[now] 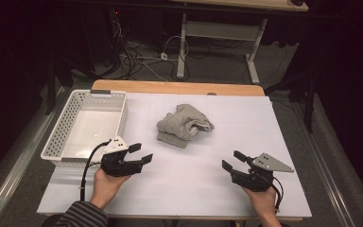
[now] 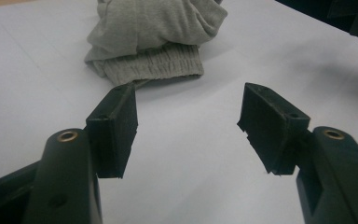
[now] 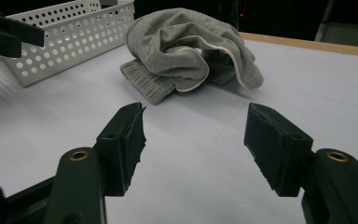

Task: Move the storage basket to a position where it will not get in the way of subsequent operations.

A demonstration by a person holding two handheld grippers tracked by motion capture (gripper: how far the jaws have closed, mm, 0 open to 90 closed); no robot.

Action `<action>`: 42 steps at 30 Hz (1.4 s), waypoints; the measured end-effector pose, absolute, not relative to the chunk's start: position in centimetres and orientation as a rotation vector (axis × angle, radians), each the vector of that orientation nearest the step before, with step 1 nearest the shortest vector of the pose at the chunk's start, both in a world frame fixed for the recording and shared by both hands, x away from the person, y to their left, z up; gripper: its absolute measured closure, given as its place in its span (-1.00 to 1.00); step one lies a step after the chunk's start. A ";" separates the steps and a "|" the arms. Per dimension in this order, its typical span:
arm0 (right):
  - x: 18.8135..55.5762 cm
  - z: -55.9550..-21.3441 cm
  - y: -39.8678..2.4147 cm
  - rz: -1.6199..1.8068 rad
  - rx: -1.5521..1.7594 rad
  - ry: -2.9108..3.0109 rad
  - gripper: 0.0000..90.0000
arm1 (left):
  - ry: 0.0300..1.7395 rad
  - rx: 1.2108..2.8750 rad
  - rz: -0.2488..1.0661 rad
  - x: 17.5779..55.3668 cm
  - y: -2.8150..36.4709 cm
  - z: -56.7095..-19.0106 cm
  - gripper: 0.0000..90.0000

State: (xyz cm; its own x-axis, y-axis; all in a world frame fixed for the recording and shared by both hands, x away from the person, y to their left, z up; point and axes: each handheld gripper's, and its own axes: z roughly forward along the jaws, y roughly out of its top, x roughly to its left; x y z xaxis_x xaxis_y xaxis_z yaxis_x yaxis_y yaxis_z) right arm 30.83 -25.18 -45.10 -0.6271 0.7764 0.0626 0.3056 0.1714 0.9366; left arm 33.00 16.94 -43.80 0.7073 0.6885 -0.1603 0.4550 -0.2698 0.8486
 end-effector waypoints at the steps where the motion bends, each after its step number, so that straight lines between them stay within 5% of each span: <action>1: 30.9 -45.1 -25.0 1.453 1.022 2.024 -0.14 | 0.884 1.921 0.291 33.1 16.7 -43.8 -0.21; 42: 31.5 -45.1 -25.1 1.440 1.032 2.055 -0.14 | 0.961 2.213 0.251 43.1 5.0 -44.8 -0.20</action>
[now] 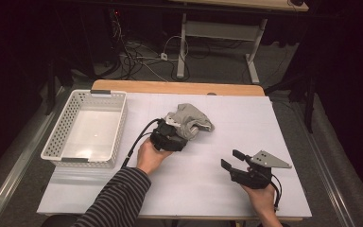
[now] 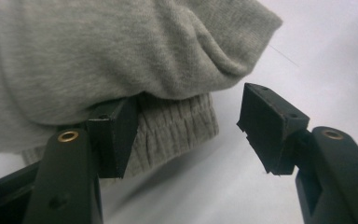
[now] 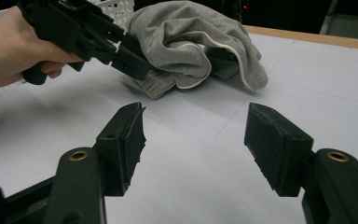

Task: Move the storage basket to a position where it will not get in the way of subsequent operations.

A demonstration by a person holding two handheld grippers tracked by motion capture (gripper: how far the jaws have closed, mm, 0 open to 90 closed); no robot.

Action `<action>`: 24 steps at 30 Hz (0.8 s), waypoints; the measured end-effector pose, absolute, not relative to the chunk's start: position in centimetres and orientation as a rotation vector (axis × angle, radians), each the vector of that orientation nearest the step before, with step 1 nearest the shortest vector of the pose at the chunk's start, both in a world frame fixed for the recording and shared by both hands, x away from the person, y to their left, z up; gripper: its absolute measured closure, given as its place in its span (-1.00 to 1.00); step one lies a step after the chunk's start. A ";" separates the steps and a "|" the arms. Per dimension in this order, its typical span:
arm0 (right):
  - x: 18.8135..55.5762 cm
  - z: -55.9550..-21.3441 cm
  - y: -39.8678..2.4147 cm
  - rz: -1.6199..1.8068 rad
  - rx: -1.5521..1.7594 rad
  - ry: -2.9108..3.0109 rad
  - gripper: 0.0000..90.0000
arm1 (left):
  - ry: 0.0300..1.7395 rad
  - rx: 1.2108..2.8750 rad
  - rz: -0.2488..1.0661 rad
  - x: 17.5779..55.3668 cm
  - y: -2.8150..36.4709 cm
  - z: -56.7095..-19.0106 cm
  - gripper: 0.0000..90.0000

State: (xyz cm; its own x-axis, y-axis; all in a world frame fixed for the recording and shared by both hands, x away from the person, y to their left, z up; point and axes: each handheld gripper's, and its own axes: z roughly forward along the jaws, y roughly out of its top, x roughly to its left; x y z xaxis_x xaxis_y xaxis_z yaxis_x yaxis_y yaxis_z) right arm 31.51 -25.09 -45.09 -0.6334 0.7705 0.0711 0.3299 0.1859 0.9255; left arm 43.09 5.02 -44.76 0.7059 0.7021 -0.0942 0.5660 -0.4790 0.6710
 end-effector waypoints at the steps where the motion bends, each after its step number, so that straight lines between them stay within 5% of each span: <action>1: 31.5 -45.1 -25.1 1.438 1.029 2.056 -0.14 | 0.968 2.215 0.244 43.3 4.8 -44.9 -0.20; 10: 31.5 -45.1 -25.1 1.441 1.027 2.059 -0.14 | 0.995 2.261 0.254 44.1 3.6 -45.6 -0.16; 16: 31.5 -45.2 -25.0 1.438 1.019 2.057 -0.14 | 0.987 2.287 0.259 44.3 3.6 -45.7 0.13; 20: 31.5 -45.2 -24.9 1.438 1.028 2.063 -0.14 | 0.989 2.323 0.236 44.4 3.6 -45.8 0.57; 24: 31.5 -45.2 -25.0 1.438 1.028 2.062 -0.14 | 1.026 2.316 0.182 44.8 3.8 -45.7 0.69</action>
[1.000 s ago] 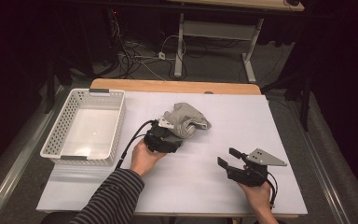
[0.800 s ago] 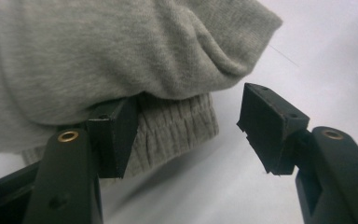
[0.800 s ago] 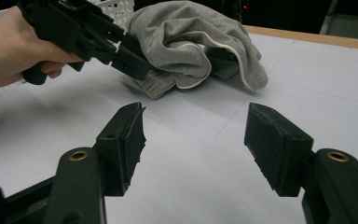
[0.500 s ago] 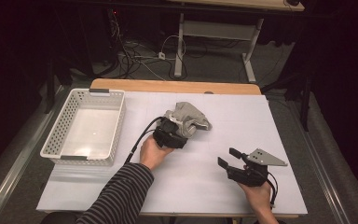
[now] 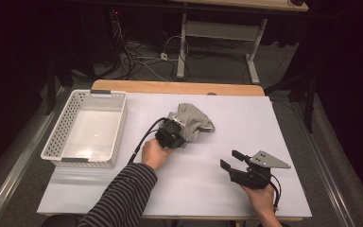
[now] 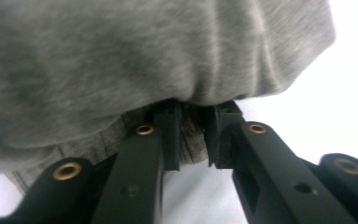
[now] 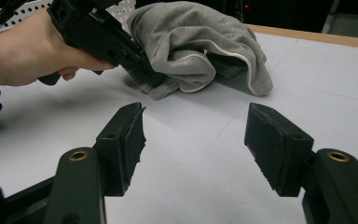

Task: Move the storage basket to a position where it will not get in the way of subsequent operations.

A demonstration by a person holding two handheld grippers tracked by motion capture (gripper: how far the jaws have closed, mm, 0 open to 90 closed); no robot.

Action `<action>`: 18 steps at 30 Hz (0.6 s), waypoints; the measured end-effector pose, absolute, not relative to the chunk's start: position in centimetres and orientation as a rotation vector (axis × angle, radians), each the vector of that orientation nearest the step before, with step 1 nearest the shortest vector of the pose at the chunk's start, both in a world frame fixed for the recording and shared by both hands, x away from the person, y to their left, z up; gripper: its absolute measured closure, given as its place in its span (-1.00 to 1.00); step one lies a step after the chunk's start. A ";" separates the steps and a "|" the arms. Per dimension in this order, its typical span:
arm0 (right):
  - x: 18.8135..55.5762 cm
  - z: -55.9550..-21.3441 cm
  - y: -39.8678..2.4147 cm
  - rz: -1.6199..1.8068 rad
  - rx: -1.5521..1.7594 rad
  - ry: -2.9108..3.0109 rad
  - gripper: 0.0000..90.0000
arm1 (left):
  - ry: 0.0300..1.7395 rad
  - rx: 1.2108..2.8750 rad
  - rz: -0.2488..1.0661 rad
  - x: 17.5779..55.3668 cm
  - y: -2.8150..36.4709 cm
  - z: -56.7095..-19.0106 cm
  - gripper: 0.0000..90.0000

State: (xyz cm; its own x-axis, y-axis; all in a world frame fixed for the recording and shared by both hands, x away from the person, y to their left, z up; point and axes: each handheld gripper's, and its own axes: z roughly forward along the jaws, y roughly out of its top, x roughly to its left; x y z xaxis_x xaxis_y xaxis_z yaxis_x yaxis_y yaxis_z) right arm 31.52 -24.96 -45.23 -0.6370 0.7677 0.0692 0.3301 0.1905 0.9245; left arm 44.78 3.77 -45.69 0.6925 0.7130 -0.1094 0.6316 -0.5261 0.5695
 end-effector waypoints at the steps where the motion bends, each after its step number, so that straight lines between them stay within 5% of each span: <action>1: 31.5 -45.2 -25.0 1.437 1.026 2.062 -0.14 | 1.028 2.319 0.175 44.8 3.8 -45.6 0.72; 18: 31.6 -45.4 -24.9 1.425 1.032 2.074 -0.15 | 0.956 2.303 0.141 42.4 6.3 -43.7 0.79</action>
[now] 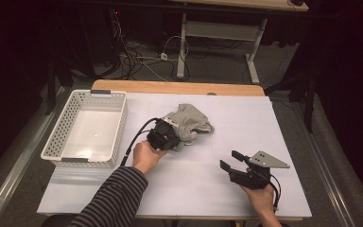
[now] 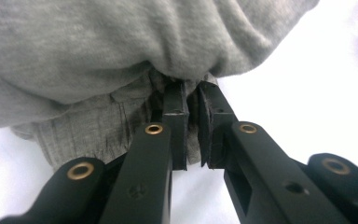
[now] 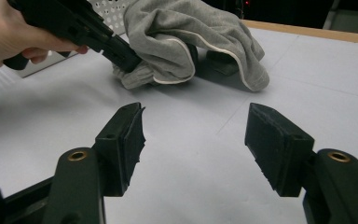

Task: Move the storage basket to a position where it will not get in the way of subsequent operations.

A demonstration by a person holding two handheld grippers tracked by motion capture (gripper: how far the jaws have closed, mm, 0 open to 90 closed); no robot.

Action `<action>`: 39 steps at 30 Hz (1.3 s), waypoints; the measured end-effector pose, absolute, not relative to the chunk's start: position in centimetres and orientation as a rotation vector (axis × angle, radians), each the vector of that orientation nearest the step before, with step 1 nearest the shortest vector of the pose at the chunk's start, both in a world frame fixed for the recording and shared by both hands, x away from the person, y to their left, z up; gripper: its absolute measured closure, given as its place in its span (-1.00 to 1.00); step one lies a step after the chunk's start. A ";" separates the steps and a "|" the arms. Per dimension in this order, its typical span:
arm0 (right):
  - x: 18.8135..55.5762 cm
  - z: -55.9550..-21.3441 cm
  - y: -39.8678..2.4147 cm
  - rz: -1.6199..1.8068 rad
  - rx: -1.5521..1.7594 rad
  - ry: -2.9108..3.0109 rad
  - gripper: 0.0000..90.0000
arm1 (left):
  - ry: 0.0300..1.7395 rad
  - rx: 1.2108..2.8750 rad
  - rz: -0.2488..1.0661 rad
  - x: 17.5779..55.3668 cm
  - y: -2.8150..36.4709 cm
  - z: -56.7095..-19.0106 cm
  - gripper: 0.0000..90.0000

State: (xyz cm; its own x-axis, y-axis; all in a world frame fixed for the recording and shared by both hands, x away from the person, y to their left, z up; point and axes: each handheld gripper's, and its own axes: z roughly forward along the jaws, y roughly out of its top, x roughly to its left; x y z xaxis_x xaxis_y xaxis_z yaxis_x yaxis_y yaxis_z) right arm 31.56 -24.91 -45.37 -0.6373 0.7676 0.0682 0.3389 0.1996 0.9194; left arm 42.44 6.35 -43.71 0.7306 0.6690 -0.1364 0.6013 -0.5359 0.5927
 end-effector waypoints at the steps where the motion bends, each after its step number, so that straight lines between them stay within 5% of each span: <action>1: 31.6 -45.4 -24.9 1.425 1.032 2.076 -0.15 | 0.951 2.302 0.140 42.2 6.5 -43.6 0.79; 16: 31.7 -44.8 -23.5 1.380 1.018 2.157 -0.09 | 0.884 2.282 0.126 38.8 9.4 -42.5 0.79; 39: 37.9 -44.5 -20.7 1.150 1.091 2.272 -0.07 | 0.862 2.247 0.113 34.7 13.8 -43.2 0.78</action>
